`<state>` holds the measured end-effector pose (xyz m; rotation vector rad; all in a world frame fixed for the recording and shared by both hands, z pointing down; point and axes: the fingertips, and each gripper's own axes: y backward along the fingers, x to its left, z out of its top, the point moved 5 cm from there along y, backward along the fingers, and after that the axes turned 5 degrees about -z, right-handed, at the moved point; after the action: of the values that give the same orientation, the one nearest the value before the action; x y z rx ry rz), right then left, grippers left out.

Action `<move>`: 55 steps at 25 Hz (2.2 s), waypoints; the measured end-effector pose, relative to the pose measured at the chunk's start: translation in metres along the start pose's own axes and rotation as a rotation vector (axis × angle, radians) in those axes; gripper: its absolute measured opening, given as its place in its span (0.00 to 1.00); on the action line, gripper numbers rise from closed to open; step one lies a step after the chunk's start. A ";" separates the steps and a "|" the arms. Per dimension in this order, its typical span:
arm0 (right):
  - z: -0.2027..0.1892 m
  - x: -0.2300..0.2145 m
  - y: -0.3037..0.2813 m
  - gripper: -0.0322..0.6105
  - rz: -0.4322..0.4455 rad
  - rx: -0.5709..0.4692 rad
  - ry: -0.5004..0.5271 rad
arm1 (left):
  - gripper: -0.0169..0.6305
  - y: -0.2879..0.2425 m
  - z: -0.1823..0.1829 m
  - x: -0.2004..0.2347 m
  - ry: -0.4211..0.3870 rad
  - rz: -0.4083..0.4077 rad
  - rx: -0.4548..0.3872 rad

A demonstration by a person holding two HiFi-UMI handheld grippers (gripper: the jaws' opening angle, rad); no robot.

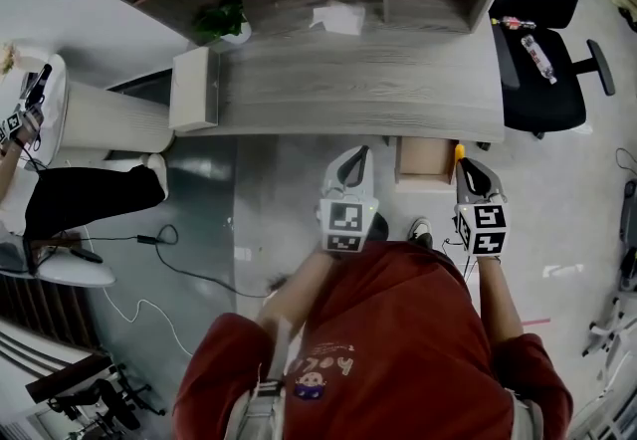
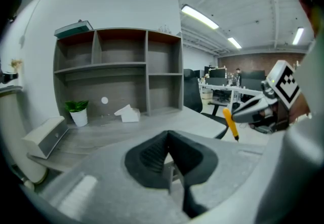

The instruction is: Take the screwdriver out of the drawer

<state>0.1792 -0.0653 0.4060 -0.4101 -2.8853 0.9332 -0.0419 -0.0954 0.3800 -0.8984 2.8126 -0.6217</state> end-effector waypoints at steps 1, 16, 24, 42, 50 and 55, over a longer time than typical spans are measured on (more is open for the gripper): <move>0.002 0.000 0.001 0.09 -0.007 -0.009 0.000 | 0.03 0.001 0.001 0.000 0.003 0.002 -0.004; 0.029 -0.010 0.022 0.09 -0.115 -0.259 -0.058 | 0.03 0.015 0.015 0.006 0.026 0.089 -0.084; 0.025 -0.010 0.020 0.09 -0.093 -0.231 -0.043 | 0.03 0.014 0.011 0.001 0.043 0.079 -0.069; 0.032 -0.005 0.011 0.09 -0.064 -0.234 0.006 | 0.03 0.013 0.008 0.005 0.065 0.097 -0.058; 0.031 -0.004 0.011 0.09 -0.057 -0.230 0.022 | 0.03 0.013 0.009 0.003 0.065 0.100 -0.065; 0.031 -0.006 0.013 0.09 -0.056 -0.233 0.012 | 0.03 0.013 0.010 0.002 0.061 0.108 -0.067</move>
<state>0.1833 -0.0742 0.3738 -0.3474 -2.9866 0.5860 -0.0480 -0.0905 0.3655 -0.7440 2.9290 -0.5530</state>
